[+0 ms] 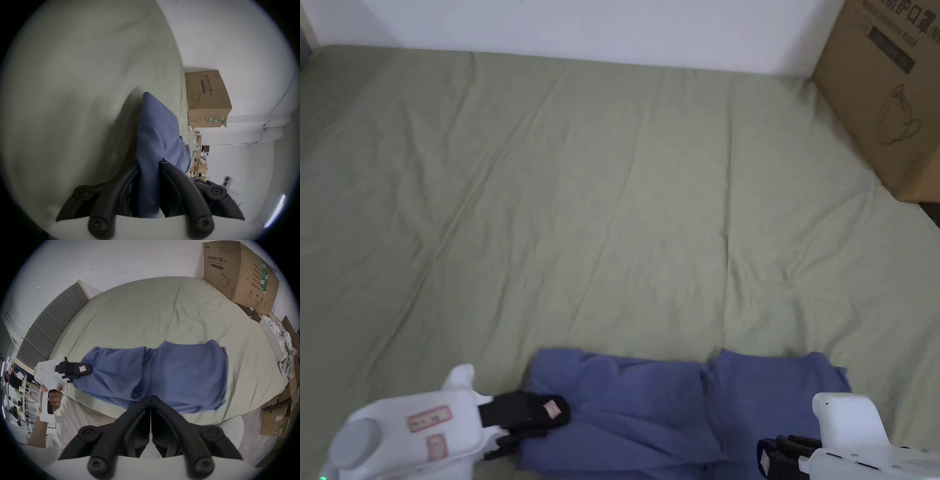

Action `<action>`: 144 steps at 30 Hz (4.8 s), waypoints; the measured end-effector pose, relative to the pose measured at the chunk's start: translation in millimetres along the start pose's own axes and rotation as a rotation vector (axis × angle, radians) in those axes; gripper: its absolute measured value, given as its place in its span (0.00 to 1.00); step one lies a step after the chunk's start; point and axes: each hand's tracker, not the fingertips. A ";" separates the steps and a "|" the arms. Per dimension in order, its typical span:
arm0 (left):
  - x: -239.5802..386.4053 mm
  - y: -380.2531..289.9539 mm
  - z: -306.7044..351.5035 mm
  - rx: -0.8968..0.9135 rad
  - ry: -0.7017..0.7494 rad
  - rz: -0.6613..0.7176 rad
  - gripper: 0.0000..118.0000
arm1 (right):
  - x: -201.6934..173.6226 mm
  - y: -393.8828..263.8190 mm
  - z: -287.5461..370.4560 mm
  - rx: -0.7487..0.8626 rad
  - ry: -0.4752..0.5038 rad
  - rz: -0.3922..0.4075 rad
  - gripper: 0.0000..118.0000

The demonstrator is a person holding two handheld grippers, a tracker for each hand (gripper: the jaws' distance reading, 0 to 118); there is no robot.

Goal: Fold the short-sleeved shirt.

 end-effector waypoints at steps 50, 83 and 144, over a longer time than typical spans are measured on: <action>173.3 -15.3 -37.4 0.022 0.436 -0.460 0.04 | 68.1 -38.0 -19.6 -0.014 0.005 -0.172 0.01; 160.5 -56.0 -19.8 -0.042 0.193 -0.413 0.00 | 67.3 -25.1 -18.3 -0.013 0.011 -0.131 0.01; -0.1 119.0 80.0 -0.052 0.287 -0.312 0.24 | -31.5 65.6 -105.7 -0.076 0.212 0.131 0.01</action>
